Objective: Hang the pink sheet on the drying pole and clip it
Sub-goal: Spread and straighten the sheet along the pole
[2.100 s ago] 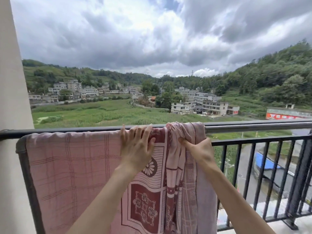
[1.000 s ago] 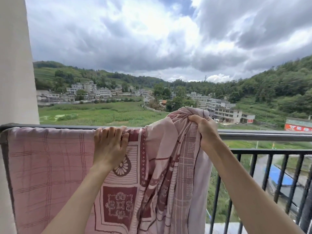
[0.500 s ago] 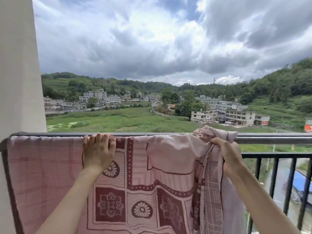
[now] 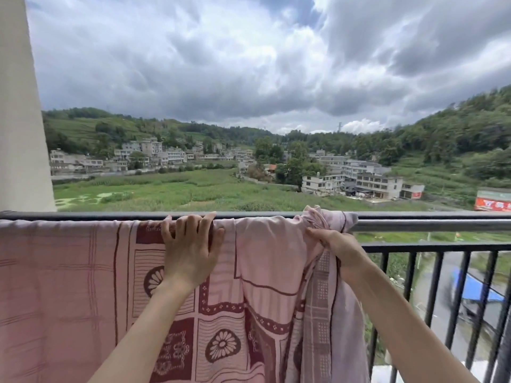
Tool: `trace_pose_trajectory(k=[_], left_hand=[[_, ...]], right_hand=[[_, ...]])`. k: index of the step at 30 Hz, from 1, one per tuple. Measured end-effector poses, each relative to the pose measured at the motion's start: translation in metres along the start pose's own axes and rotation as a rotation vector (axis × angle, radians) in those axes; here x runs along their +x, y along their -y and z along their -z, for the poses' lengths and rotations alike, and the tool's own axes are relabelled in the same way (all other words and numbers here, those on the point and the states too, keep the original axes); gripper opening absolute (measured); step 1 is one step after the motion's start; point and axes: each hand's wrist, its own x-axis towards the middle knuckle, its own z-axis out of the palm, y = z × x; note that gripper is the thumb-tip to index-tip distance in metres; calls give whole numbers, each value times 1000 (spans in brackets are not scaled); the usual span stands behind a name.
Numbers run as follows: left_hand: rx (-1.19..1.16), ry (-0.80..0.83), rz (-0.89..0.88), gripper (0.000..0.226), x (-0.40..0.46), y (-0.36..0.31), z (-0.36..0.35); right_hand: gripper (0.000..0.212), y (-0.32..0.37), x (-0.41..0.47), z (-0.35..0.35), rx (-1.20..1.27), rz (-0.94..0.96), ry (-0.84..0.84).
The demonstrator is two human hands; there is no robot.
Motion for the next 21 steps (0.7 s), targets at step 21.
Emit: trace_pose_trajectory(k=[21], left_hand=[[-120,-30,55,55,-8,-28,3]], right_hand=[[31,-12,10,95,100,154,-98]])
